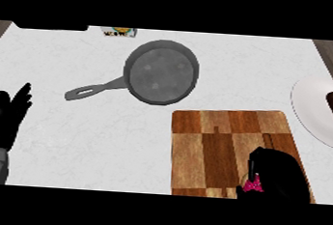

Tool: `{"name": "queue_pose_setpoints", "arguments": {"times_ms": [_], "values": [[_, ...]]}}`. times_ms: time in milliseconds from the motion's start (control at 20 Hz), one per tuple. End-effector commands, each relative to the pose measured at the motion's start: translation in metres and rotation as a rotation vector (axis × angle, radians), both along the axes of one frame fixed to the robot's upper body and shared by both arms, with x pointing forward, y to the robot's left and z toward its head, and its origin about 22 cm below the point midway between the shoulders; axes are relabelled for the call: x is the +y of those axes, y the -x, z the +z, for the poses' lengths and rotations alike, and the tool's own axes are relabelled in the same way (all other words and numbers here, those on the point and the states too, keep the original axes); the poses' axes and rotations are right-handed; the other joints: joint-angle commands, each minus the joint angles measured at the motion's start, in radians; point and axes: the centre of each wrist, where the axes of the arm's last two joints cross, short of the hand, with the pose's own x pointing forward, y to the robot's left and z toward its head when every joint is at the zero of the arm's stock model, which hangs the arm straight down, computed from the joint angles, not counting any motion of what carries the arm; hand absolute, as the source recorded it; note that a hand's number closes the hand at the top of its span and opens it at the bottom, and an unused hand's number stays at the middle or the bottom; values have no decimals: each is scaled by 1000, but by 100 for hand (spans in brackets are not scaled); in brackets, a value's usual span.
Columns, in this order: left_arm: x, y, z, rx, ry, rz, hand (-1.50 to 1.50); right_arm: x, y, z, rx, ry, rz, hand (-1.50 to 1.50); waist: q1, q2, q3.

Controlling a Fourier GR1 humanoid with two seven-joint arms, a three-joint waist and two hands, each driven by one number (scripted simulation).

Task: Pick the cupcake from the cutting board and place it in the pan

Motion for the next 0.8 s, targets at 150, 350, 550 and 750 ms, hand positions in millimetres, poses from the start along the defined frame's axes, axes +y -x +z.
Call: {"name": "queue_pose_setpoints", "arguments": {"times_ms": [150, 350, 550, 750], "values": [[1, 3, -4, 10, 1, 3, 0, 60, 32, 8, -156, -115, -481, 150, 0, -2, 0], [-1, 0, 3, -5, -10, -30, 0, 85, 34, 49, -545, -47, -403, 150, 23, -5, -1], [-1, 1, 0, -19, 0, -19, 0, 122, 51, 60, -699, -87, -332, 150, 40, 2, 0], [2, 5, 6, -9, -16, -53, 0, 136, 18, 67, -735, -89, -369, 150, 54, 8, 1]]}}
